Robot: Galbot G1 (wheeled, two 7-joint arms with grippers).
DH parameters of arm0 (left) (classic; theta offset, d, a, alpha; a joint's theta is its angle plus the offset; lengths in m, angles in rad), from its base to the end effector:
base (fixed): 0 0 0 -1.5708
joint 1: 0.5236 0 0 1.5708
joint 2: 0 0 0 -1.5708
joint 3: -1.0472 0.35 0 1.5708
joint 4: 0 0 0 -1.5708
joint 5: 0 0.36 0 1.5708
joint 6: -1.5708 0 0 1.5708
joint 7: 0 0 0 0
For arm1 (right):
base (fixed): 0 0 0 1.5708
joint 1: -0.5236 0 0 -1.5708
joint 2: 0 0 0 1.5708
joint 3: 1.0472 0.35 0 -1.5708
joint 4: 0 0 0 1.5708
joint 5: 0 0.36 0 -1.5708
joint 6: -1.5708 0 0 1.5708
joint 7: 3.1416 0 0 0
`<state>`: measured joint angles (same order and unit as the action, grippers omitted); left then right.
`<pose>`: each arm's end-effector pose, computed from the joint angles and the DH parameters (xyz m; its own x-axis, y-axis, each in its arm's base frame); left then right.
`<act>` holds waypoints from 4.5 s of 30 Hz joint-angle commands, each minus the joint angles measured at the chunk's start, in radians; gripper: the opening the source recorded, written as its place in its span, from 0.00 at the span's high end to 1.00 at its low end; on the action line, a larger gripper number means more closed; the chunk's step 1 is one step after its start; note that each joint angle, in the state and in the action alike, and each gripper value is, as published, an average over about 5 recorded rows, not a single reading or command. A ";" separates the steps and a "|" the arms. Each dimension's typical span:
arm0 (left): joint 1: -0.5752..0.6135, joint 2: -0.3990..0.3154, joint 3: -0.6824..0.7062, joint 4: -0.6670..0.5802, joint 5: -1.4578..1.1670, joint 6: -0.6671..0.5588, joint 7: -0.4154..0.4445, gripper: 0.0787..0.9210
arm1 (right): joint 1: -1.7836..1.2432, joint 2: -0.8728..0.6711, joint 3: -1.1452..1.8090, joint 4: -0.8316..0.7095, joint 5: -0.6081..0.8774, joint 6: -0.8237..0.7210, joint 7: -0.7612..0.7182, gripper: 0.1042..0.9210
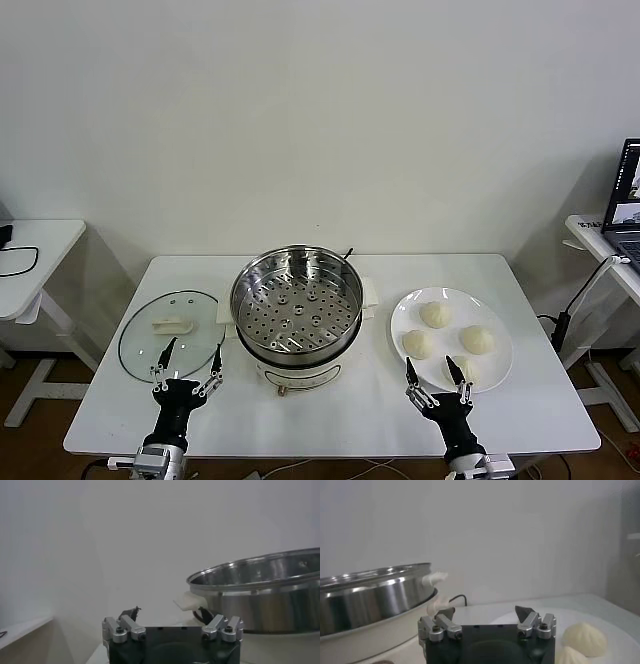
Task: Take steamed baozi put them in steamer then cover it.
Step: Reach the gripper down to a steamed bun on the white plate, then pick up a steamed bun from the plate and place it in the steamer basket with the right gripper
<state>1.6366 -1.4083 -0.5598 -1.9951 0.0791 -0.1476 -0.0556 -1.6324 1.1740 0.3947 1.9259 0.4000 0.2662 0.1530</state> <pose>0.1629 0.0444 -0.3462 -0.9999 0.0149 0.0084 0.0164 0.9726 0.2318 0.1552 -0.0469 -0.3717 -0.9965 -0.0710 0.0451 -0.0648 0.9899 0.1262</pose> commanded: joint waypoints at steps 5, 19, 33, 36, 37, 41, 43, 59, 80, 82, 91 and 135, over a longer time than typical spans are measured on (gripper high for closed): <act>0.005 -0.003 0.006 -0.008 0.001 -0.010 0.003 0.12 | 0.018 -0.004 0.009 -0.005 0.001 -0.003 0.023 0.12; 0.020 -0.010 0.030 -0.060 0.005 -0.016 0.003 0.12 | 0.512 -0.151 -0.057 -0.257 0.165 -0.201 0.168 0.12; 0.023 -0.012 0.029 -0.076 0.005 -0.018 0.001 0.12 | 1.109 -0.300 -0.418 -0.784 0.289 -0.278 -0.189 0.12; 0.022 -0.011 0.029 -0.076 0.005 -0.018 0.001 0.12 | 1.171 -0.374 -0.508 -0.832 0.272 -0.287 -0.446 0.12; 0.022 -0.011 0.029 -0.075 0.005 -0.017 0.001 0.12 | 1.201 -0.399 -0.540 -0.851 0.254 -0.289 -0.542 0.12; 0.021 -0.010 0.031 -0.074 0.005 -0.016 0.001 0.12 | 1.362 -0.459 -0.667 -0.949 0.124 -0.270 -0.919 0.12; 0.021 -0.011 0.032 -0.073 0.005 -0.015 0.001 0.12 | 1.447 -0.465 -0.727 -1.007 0.052 -0.245 -1.082 0.12; 0.024 -0.020 0.032 -0.071 0.005 -0.016 0.001 0.12 | 1.754 -0.325 -0.975 -1.193 -0.489 -0.128 -1.616 0.12; 0.032 -0.030 0.023 -0.068 0.005 -0.026 -0.001 0.12 | 1.704 -0.145 -1.039 -1.307 -0.613 -0.097 -1.337 0.12; 0.032 -0.031 0.024 -0.066 0.006 -0.027 -0.001 0.12 | 1.698 -0.139 -1.039 -1.310 -0.617 -0.097 -1.331 0.12; 0.031 -0.032 0.026 -0.063 0.007 -0.030 0.000 0.12 | 1.676 -0.132 -1.041 -1.314 -0.644 -0.093 -1.326 0.12; 0.033 -0.032 0.031 -0.078 0.009 -0.040 -0.002 0.12 | 2.170 -0.035 -1.304 -0.768 -0.554 0.376 -1.365 0.28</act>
<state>1.6661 -1.4409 -0.5277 -2.0687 0.0871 -0.1860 -0.0575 0.3705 1.0495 -0.8262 1.0065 -0.1680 0.4756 -1.2019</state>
